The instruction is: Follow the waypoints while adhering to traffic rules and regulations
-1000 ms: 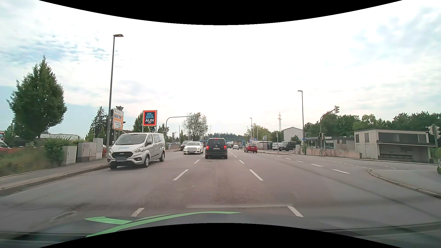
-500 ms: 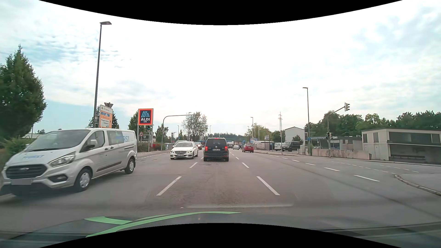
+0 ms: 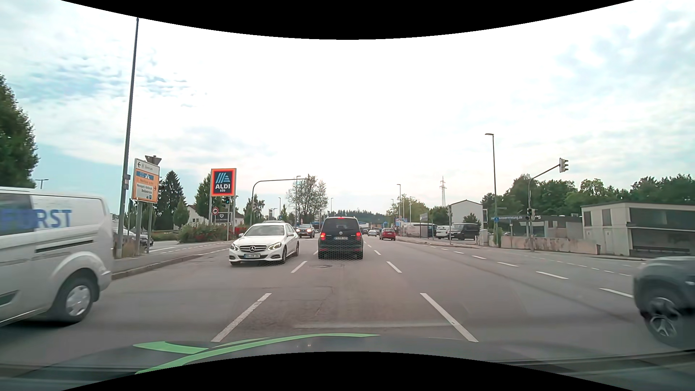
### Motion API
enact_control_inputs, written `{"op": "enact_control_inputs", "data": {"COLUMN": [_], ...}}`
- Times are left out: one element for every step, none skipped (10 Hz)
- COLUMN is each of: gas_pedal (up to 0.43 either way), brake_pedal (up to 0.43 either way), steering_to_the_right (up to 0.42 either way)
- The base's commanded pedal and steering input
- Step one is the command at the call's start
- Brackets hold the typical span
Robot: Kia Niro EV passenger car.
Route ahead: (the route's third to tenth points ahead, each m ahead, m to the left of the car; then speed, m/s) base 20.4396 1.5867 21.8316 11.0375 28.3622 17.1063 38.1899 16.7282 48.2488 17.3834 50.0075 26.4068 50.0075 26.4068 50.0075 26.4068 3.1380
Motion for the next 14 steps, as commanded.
{"op": "enact_control_inputs", "data": {"gas_pedal": [0.000,0.000,0.000,0.000,0.000,0.000,0.000,0.000,0.000,0.000,0.000,0.000,0.000,0.000], "brake_pedal": [0.000,0.006,0.030,0.067,0.079,0.098,0.091,0.091,0.091,0.098,0.104,0.098,0.098,0.098], "steering_to_the_right": [-0.001,-0.002,-0.002,-0.001,-0.002,-0.002,-0.001,-0.001,0.000,0.004,0.004,0.003,0.004,0.003]}}
